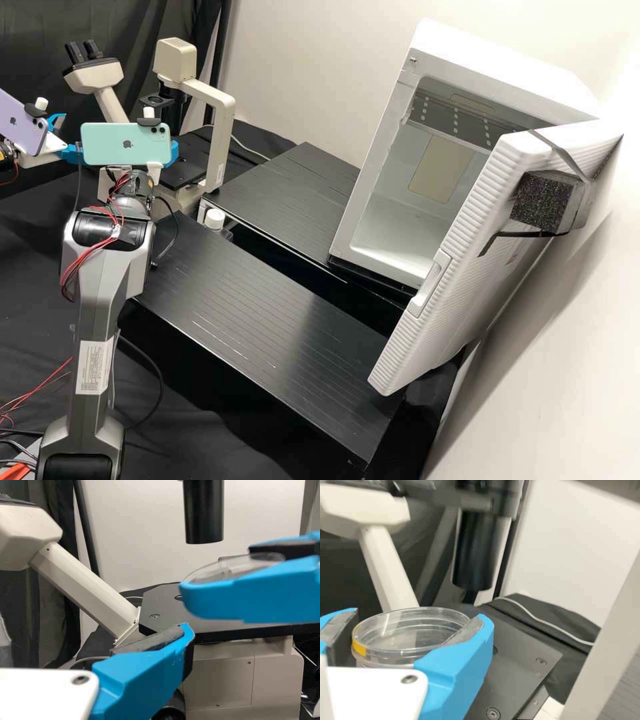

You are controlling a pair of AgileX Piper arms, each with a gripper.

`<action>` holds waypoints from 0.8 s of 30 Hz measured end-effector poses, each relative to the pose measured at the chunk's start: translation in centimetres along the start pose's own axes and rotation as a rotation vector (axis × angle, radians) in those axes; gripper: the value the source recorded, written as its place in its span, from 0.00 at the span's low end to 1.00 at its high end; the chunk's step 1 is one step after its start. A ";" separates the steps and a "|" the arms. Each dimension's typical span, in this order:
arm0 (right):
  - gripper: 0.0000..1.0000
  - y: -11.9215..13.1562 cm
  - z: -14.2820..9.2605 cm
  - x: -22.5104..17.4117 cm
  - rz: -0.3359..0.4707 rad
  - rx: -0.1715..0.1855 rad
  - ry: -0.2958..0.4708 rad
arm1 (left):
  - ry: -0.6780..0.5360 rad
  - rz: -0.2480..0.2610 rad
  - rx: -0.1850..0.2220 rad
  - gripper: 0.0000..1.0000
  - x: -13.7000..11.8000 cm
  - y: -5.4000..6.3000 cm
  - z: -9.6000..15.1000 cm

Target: Take out the petri dish and place it under the microscope.

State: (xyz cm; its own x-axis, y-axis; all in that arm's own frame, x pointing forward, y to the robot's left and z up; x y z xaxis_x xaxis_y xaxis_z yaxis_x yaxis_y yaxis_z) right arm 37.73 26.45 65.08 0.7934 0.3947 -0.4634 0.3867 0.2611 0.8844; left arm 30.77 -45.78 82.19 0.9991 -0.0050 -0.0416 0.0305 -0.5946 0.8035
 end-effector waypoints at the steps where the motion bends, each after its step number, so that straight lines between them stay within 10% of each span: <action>1: 0.00 -0.2 0.2 0.6 -0.002 0.010 -0.007 | 0.000 0.000 0.000 1.00 0.0 0.0 0.0; 24: 0.00 0.1 2.4 5.7 0.007 0.054 -0.062 | 0.000 0.000 0.000 1.00 0.0 0.0 0.0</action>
State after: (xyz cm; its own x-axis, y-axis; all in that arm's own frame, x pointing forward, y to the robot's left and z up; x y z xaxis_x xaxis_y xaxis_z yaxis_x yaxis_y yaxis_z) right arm 43.40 26.61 62.67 0.8230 0.3409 -0.4544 0.4044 0.2103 0.8901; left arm 30.77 -45.78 82.19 0.9991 -0.0050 -0.0416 0.0305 -0.5946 0.8035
